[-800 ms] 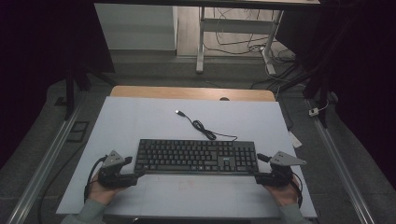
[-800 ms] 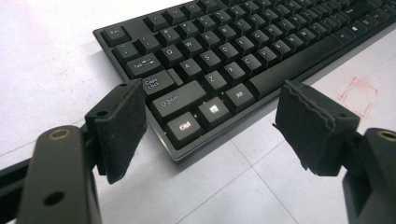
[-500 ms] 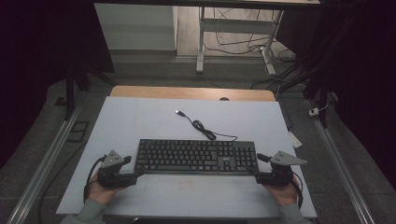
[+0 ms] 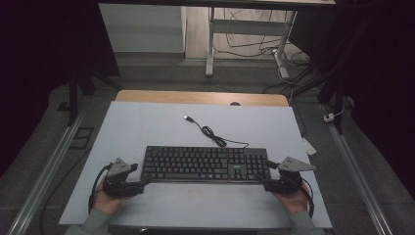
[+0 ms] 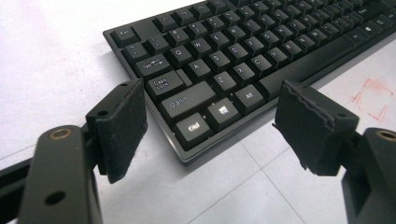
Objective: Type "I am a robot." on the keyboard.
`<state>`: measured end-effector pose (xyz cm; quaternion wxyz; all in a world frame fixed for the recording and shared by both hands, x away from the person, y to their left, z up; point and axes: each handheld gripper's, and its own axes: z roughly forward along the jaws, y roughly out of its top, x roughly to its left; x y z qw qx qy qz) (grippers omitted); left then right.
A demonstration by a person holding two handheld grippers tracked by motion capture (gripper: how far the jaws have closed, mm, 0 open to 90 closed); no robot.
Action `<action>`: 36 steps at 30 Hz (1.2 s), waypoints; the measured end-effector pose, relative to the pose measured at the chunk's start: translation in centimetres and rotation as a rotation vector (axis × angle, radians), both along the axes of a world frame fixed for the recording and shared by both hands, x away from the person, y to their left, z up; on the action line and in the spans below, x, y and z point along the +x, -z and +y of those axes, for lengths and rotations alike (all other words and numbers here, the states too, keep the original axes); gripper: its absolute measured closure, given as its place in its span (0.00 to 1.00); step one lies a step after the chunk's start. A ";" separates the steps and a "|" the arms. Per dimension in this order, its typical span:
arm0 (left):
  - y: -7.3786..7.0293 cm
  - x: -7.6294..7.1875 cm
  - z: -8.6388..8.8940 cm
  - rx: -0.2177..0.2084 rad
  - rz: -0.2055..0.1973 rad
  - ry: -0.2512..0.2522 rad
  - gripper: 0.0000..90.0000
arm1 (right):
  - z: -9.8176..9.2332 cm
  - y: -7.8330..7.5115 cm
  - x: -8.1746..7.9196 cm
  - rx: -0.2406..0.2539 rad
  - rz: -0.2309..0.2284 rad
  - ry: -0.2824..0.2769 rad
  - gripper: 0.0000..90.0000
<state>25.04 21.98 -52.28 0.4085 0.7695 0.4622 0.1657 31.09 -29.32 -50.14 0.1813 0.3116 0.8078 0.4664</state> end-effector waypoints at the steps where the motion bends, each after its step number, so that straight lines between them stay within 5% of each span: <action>1: 0.0 0.0 0.0 0.001 -0.001 -0.001 0.28 | 0.0 0.0 0.0 0.000 0.000 0.000 0.34; 12: 0.1 0.2 -0.2 0.006 -0.006 -0.004 0.29 | 0.8 -0.2 -0.3 0.015 -0.004 -0.019 0.37; 20: 0.1 0.2 -0.2 0.013 -0.012 -0.003 0.29 | 1.5 -0.5 -0.3 0.036 0.000 -0.034 0.47; 36: 0.1 0.5 -0.7 0.029 -0.023 -0.010 0.29 | 4.6 -1.2 -0.2 0.010 -0.036 -0.102 0.99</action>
